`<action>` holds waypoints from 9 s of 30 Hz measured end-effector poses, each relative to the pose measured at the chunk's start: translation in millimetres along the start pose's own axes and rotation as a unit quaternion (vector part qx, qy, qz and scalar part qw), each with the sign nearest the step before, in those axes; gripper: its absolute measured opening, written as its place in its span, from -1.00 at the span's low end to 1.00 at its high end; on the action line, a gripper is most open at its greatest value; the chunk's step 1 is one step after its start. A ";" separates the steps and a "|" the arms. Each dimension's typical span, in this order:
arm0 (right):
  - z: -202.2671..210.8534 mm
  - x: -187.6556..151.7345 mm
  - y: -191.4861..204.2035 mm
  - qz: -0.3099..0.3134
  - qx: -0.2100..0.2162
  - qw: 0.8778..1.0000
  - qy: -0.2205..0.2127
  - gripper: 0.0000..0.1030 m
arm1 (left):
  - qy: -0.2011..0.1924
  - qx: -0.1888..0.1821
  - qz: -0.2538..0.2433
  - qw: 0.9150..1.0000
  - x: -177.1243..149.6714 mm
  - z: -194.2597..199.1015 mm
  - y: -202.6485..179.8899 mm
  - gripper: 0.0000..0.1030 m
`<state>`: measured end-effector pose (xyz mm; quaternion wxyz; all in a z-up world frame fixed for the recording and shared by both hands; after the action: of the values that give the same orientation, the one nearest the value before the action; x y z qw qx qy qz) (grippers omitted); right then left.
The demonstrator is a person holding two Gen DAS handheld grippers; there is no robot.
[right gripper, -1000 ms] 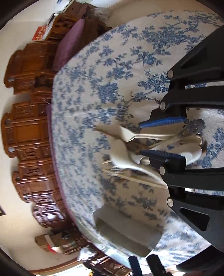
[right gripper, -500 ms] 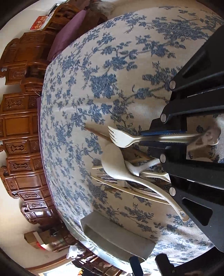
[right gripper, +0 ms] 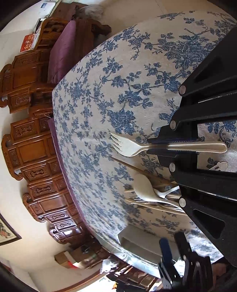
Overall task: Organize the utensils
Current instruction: 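Grasp the white plastic ladle spoon with the left gripper while the right gripper holds the fork, then lower the ladle into the grey tray and open the left gripper while the right gripper drops the fork in, then move the right gripper back to the pile and grasp the metal ladle, then grasp a wooden chopstick with the left gripper while the right gripper holds the metal ladle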
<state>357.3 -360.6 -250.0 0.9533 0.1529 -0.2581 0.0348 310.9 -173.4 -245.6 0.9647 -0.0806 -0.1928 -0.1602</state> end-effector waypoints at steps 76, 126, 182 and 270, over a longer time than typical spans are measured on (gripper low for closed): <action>-6.4 -16.6 152.3 0.123 0.060 0.990 0.023 -0.85 | -0.007 0.067 0.072 0.995 -24.0 38.4 180.8 -0.84; -77.6 4.4 323.2 0.175 0.075 0.980 0.057 -0.85 | -0.093 0.077 0.132 0.984 -75.2 114.7 248.1 -0.75; -53.6 -26.1 61.6 0.093 -0.067 0.989 0.089 -0.46 | -0.112 0.030 0.019 0.993 -55.2 89.8 104.9 -0.29; -6.5 -18.6 113.0 0.119 0.013 0.993 0.013 -0.86 | -0.044 0.051 0.009 0.998 -18.0 46.4 60.8 -0.92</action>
<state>327.9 -250.8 -233.8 0.9436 0.1330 -0.2616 0.1533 299.8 -101.4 -216.2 0.9595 -0.0401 -0.2426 -0.1373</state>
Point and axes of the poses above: each gripper's, at about its wrist camera, not at the fingertips, and z roughly against the way its jaws point, y to its left, x to its top, the point moved 6 cm from there along -z, roughly the way its jaws point, and after that the axes turned 10 degrees about y, right-handed, at the moved point
